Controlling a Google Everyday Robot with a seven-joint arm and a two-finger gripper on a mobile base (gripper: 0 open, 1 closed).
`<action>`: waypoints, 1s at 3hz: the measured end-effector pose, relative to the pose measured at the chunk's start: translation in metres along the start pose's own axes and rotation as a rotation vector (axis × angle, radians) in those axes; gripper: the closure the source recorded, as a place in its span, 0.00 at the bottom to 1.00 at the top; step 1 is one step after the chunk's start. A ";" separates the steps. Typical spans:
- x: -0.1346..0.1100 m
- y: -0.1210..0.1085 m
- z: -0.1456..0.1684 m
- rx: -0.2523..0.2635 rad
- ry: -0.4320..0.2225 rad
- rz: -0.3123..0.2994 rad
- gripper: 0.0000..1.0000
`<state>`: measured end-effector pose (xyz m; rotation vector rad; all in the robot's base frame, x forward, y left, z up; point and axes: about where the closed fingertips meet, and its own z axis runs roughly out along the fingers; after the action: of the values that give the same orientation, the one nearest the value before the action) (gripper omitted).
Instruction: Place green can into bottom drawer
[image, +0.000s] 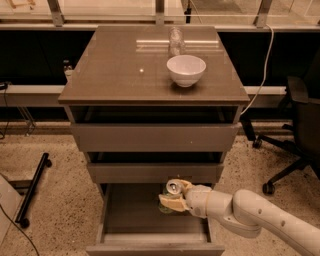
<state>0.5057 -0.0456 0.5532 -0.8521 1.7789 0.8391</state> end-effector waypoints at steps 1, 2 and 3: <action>0.031 -0.016 0.006 0.020 0.019 0.010 1.00; 0.049 -0.027 0.006 0.036 0.032 0.023 1.00; 0.089 -0.051 0.001 0.072 0.077 0.078 1.00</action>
Offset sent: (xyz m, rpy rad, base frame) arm 0.0153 -0.0312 -0.0746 -0.0407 0.0464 -0.0633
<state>0.5220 -0.0873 0.4610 -0.7815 1.9091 0.7965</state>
